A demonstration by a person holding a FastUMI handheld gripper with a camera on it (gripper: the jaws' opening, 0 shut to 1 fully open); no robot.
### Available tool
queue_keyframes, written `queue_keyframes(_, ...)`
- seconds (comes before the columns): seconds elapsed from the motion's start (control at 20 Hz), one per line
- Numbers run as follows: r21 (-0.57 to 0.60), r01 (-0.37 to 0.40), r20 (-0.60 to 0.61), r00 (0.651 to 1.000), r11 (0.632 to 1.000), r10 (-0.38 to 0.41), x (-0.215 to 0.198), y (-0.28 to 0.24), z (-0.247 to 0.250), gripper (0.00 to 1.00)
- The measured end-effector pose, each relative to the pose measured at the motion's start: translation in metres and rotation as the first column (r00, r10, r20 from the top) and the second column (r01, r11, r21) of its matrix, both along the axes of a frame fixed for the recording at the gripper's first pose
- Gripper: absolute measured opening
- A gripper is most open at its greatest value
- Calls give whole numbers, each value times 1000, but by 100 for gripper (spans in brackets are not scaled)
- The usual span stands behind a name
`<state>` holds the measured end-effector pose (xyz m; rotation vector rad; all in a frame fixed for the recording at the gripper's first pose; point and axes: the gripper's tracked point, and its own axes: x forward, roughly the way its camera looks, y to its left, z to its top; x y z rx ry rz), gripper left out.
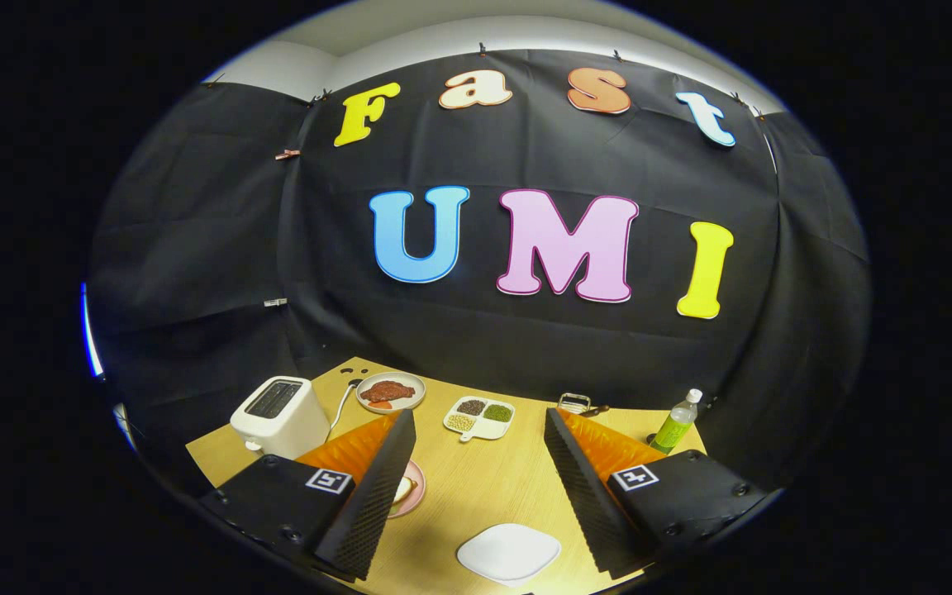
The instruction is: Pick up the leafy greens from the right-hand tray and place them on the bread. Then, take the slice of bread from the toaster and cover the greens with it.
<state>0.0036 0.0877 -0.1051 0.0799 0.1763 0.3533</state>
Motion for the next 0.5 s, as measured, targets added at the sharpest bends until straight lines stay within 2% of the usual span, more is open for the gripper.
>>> queue_keyframes(0.5, 4, 9, 3, 1000, 1000, -9, 1, -3, 3, 98)
